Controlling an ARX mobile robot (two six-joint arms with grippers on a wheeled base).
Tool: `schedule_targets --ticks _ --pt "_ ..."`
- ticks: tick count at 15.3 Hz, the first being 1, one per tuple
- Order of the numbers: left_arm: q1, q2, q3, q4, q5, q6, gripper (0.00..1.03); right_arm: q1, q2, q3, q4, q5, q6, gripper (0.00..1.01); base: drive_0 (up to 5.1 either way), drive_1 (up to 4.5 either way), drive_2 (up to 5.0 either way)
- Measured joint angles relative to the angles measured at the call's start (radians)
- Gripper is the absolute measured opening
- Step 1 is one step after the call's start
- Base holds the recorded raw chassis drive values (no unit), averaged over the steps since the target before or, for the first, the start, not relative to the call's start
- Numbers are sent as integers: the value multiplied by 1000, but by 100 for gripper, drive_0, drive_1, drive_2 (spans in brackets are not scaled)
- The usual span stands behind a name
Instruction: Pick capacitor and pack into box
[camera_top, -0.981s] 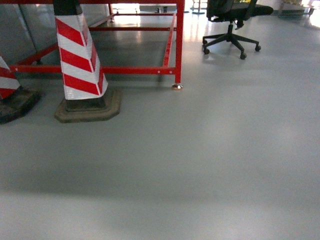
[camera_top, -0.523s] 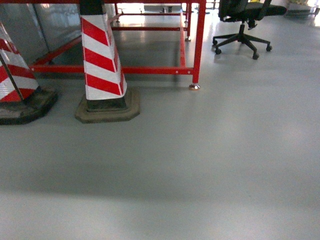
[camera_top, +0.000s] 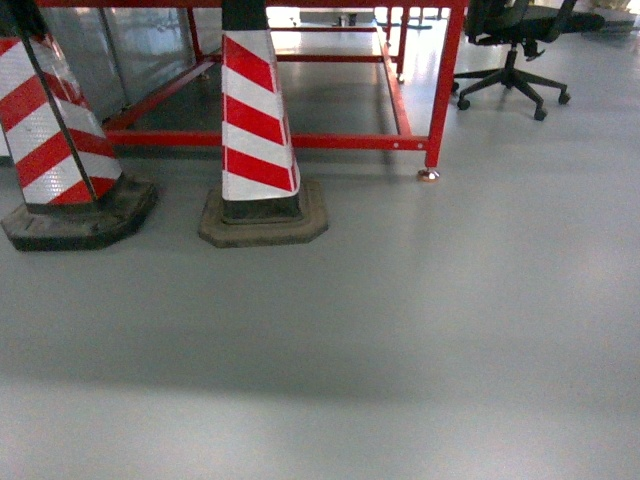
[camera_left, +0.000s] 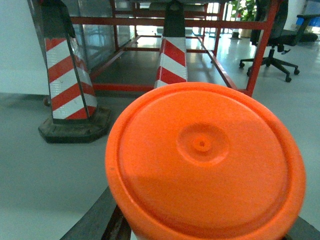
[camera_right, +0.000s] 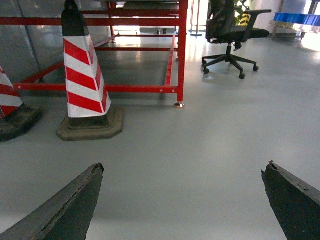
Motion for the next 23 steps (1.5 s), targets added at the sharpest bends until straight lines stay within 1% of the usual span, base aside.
schedule_targets --ticks 9,23 --pt "0 0 0 2 0 0 44 0 0 0 -2 0 0 98 -492 248 248" --pt "0 0 0 0 0 0 44 0 0 0 -3 -2 0 98 0 0 0"
